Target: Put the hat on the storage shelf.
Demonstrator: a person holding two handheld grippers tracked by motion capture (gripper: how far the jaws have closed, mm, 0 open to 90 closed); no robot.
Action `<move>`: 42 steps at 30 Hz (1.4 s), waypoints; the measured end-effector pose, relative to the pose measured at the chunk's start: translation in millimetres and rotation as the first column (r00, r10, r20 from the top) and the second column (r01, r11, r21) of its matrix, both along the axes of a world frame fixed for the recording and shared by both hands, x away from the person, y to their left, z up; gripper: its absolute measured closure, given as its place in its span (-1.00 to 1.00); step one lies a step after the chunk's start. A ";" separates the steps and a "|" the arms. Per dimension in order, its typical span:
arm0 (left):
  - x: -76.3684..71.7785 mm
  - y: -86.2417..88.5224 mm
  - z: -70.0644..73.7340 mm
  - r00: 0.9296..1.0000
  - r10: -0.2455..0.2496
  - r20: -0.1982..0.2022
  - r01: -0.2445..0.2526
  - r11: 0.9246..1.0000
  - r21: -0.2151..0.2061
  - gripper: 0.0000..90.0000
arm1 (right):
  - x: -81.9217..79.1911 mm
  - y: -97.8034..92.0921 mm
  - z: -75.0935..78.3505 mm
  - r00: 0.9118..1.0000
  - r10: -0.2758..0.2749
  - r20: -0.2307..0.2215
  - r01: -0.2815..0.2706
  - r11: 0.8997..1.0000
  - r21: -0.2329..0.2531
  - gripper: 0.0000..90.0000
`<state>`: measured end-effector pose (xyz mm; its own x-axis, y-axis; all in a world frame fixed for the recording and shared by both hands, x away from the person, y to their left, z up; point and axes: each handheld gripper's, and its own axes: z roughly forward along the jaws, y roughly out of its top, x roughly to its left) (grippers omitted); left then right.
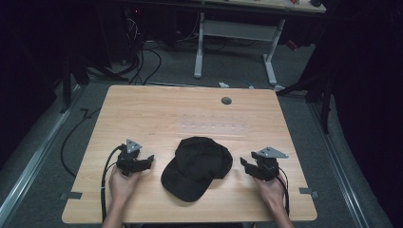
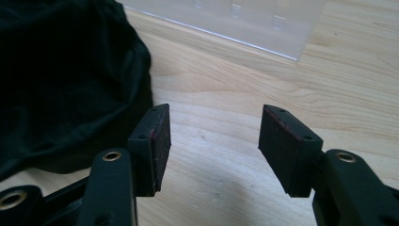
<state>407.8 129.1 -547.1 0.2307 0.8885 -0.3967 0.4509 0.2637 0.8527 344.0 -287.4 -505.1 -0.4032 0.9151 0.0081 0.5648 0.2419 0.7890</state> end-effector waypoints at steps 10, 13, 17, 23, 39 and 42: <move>0.0 0.0 0.0 1.000 0.000 0.000 0.000 1.000 0.001 -0.34 | -8.2 9.5 16.0 0.999 0.042 0.032 -0.045 0.996 0.079 -0.04; 0.0 0.0 0.0 1.000 0.000 0.000 0.000 1.000 0.001 -0.34 | -7.6 14.1 21.3 0.998 0.055 0.030 -0.057 0.994 0.095 -0.05; 0.0 0.0 0.0 1.000 0.000 0.000 0.000 1.000 0.001 -0.34 | -3.7 19.1 26.0 0.998 0.066 0.021 -0.068 0.992 0.110 -0.07; 0.0 -0.1 0.0 1.000 0.000 0.000 0.000 1.000 0.000 -0.34 | 5.2 30.2 35.5 0.996 0.086 0.036 -0.090 0.988 0.123 -0.09; 0.0 -0.1 0.0 1.000 0.001 0.001 -0.001 1.000 0.001 -0.34 | 38.3 59.1 40.7 0.989 0.148 -0.025 -0.144 0.982 0.127 -0.19; 0.0 -0.1 0.0 1.000 0.001 0.001 -0.001 1.000 0.001 -0.34 | 42.6 62.7 38.8 0.988 0.151 -0.034 -0.146 0.982 0.124 -0.23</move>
<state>407.8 129.0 -547.1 0.2301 0.8891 -0.3956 0.4502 0.2631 0.8533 386.6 -224.8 -466.3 -0.5311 0.8365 0.1350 0.5637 0.2299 0.7934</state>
